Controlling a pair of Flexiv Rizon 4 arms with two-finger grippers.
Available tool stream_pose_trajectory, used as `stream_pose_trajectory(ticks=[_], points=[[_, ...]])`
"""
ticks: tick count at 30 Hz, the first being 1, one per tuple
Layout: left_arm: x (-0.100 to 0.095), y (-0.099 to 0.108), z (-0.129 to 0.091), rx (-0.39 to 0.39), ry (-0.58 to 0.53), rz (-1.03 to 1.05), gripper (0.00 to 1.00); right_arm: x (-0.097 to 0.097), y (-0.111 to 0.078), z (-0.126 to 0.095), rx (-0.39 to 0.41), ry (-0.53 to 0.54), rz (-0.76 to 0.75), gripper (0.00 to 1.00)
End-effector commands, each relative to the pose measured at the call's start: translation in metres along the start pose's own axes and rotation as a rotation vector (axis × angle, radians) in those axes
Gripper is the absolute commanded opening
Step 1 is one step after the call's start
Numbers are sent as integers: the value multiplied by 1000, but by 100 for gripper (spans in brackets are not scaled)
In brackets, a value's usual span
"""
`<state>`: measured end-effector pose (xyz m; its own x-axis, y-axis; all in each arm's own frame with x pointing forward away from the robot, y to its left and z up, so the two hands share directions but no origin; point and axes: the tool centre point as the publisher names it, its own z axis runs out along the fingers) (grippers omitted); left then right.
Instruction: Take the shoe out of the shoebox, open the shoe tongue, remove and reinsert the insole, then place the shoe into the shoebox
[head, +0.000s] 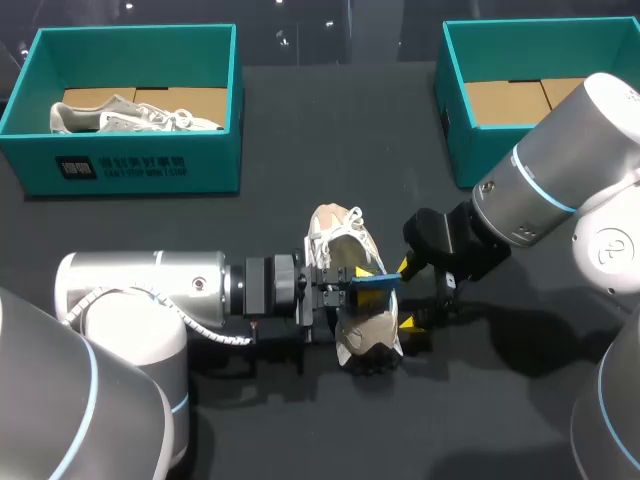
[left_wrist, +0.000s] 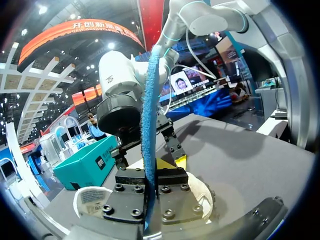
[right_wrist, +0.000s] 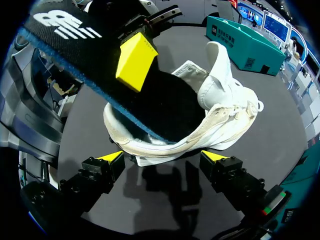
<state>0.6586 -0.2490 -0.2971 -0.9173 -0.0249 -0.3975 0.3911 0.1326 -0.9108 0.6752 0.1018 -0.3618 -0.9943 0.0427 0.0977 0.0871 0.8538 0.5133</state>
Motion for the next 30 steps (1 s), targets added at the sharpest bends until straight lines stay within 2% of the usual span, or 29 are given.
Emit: stream_pose_trajectory(ticks=[1,13,21,25,27,30], points=[[0,11,8,-11,-6,14,0,1,0,1,2,-2,0,100],[-11,42,14,-99,-36,68,0,1,0,1,2,-2,0,100],[-15,47,7,-130,-53,71,0,1,0,1,2,-2,0,100],[-12,35,0,-106,-36,11,34,1,0,1,2,-2,0,100],[-9,27,-2,-106,-33,8,39,1,0,1,2,-2,0,100],[-5,17,-4,-107,-32,13,35,1,0,1,2,-2,0,100]])
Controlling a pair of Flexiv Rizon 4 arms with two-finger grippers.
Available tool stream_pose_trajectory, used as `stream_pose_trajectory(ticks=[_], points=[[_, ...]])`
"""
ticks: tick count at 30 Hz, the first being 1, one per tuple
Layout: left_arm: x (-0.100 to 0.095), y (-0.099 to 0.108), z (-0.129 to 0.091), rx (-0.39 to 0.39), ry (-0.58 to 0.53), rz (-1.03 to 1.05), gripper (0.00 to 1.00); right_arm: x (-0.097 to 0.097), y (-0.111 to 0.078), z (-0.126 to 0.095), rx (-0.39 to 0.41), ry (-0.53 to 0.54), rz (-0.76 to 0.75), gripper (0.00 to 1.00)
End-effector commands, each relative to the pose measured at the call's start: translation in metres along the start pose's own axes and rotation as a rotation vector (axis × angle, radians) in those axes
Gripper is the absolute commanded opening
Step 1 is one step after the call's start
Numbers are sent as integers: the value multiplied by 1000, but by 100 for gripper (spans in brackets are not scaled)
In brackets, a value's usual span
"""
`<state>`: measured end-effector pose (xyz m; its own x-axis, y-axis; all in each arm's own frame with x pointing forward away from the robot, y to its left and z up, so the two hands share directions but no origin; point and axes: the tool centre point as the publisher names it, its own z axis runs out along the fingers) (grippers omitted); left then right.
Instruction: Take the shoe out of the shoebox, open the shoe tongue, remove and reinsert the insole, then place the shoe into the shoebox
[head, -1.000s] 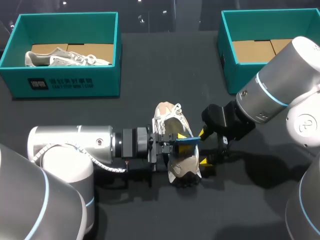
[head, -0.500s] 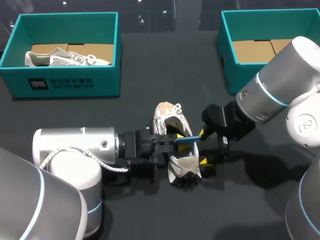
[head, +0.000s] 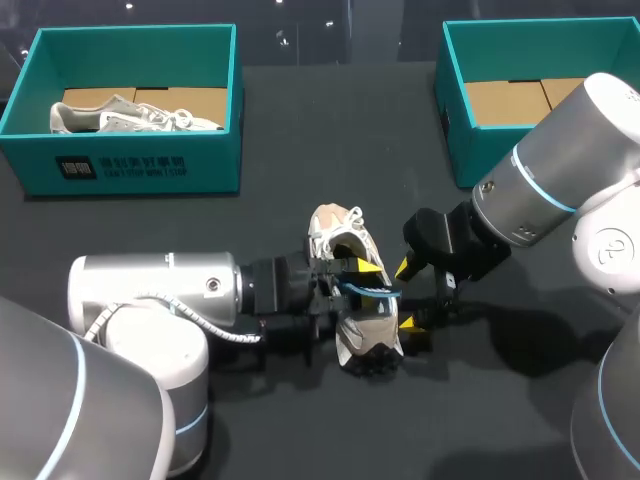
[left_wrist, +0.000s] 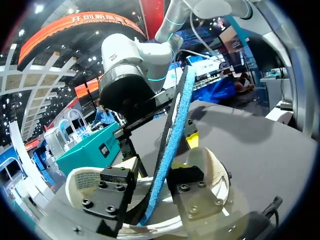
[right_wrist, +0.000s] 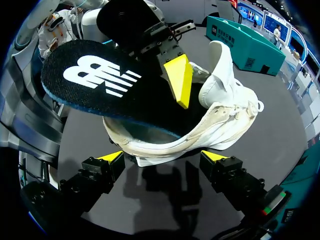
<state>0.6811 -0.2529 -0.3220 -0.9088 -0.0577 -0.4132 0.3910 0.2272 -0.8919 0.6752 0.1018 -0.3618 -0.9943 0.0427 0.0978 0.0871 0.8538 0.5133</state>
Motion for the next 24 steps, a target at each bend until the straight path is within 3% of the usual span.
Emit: stream_pose_trajectory(ticks=[1,6,8,9,17,24], points=[[6,-16,-14,-11,4,3,33,1,0,1,2,-2,0,100],[12,-24,-15,-15,30,10,30,1,0,1,2,-2,0,100],[13,-24,-14,-14,32,7,17,1,0,1,2,-2,0,100],[14,-23,-13,-13,32,7,0,1,0,1,2,-2,0,100],[10,1,4,-36,5,52,0,1,0,1,2,-2,0,100],[1,22,7,-112,-4,56,0,1,0,1,2,-2,0,100]])
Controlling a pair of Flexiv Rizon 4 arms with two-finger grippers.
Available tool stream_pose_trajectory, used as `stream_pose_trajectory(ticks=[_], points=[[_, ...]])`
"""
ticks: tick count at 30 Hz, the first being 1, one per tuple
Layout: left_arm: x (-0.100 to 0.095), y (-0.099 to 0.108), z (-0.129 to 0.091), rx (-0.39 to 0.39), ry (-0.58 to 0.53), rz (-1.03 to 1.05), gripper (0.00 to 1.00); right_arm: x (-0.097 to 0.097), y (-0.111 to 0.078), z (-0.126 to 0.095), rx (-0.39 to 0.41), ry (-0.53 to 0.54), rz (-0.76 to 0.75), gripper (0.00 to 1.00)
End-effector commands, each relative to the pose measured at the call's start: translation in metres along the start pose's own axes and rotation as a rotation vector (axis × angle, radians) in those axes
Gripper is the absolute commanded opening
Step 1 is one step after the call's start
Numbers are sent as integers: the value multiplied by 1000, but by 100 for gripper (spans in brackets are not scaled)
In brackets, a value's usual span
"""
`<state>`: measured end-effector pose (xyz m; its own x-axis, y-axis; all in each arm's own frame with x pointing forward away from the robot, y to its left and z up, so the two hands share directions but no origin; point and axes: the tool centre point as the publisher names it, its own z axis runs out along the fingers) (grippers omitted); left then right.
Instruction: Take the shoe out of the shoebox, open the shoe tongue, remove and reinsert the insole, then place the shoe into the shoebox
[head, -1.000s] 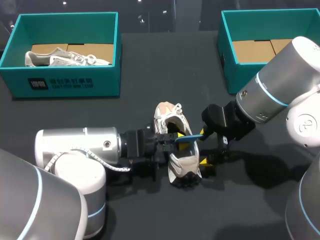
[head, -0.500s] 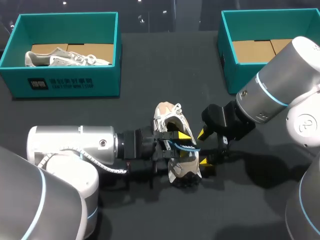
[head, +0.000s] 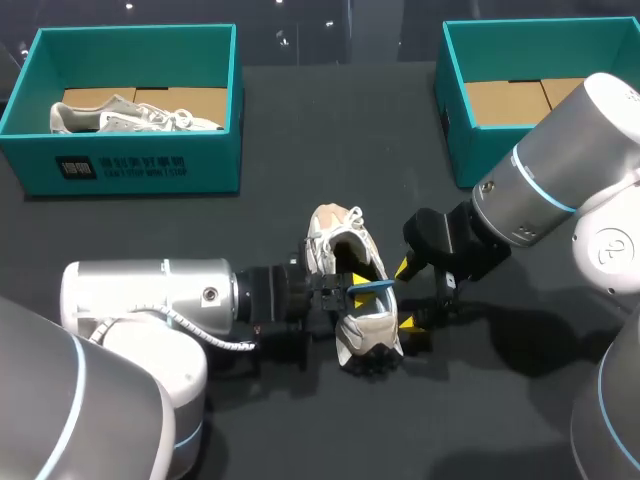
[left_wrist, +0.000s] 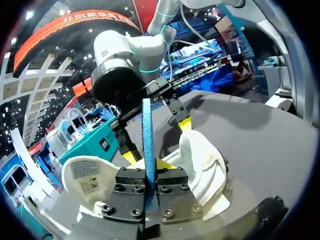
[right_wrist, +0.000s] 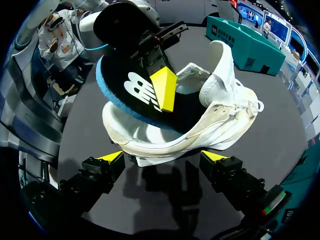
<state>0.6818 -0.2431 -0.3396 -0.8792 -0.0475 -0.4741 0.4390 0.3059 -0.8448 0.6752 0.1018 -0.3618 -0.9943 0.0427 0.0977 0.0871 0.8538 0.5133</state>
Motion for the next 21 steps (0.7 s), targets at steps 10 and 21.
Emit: stream_pose_trajectory(ticks=[10,21], points=[[-8,-10,-4,-28,1,-55,5,1,0,1,2,-2,0,100],[1,-31,-24,-31,54,-73,42,1,0,1,2,-2,0,100]])
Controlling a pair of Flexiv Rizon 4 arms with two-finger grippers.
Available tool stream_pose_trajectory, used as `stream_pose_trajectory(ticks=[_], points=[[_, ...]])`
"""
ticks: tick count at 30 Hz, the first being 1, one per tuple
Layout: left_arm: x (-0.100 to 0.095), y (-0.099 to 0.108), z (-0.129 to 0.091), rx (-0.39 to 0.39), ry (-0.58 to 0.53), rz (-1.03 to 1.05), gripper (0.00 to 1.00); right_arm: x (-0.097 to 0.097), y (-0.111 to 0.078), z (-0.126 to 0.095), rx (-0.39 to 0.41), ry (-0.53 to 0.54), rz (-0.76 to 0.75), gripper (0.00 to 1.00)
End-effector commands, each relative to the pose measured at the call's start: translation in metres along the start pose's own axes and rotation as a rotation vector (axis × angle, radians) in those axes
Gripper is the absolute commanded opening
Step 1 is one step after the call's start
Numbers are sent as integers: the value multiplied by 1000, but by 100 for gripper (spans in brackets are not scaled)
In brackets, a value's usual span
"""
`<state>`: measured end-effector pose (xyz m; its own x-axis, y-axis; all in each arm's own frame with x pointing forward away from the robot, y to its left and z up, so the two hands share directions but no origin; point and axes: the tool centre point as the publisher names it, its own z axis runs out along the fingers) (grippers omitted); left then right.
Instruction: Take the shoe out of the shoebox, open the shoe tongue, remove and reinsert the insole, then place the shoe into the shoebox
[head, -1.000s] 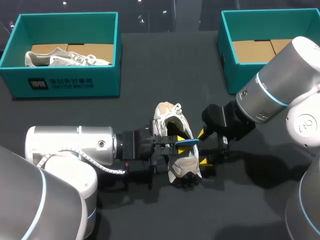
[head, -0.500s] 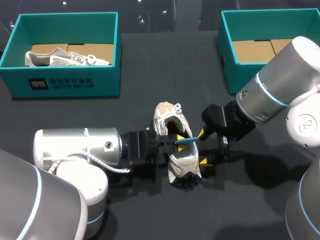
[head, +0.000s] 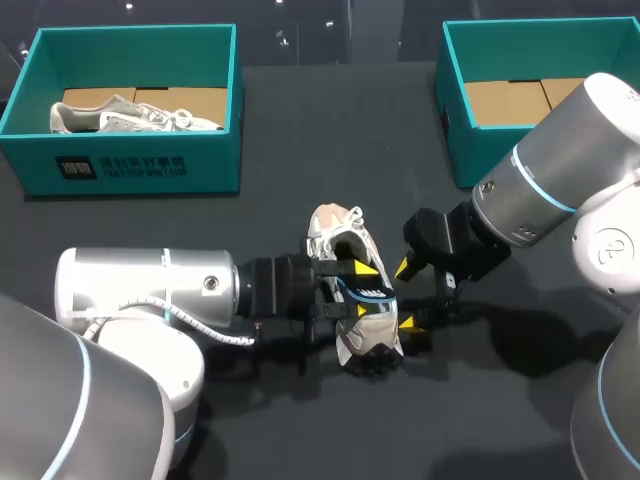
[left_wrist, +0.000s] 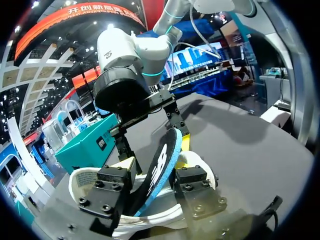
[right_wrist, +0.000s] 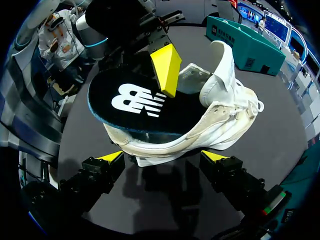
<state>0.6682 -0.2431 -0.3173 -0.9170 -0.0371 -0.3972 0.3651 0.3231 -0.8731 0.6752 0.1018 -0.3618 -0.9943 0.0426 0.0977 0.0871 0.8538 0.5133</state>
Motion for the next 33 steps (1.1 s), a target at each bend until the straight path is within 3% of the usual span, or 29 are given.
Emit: stream_pose_trajectory(ticks=[1,4,5,6,7,16,23,27,29,31,33], points=[[2,-6,-16,-11,19,7,42,1,0,1,2,-2,0,100],[3,-5,-11,-4,24,15,36,1,0,1,2,-2,0,100],[4,-4,-8,1,25,16,29,1,0,1,2,-2,0,100],[5,-4,-6,10,30,21,19,1,0,1,2,-2,0,100],[6,-4,-3,17,36,29,0,1,0,1,2,-2,0,100],[4,21,18,-45,47,93,0,1,0,1,2,-2,0,100],[-8,35,14,-110,17,107,0,1,0,1,2,-2,0,100],[-9,30,6,-110,15,90,0,1,0,1,2,-2,0,100],[-7,23,2,-100,18,85,21,1,0,1,2,-2,0,100],[-5,16,-1,-79,28,73,31,1,0,1,2,-2,0,100],[-1,9,-4,-64,39,72,34,1,0,1,2,-2,0,100]])
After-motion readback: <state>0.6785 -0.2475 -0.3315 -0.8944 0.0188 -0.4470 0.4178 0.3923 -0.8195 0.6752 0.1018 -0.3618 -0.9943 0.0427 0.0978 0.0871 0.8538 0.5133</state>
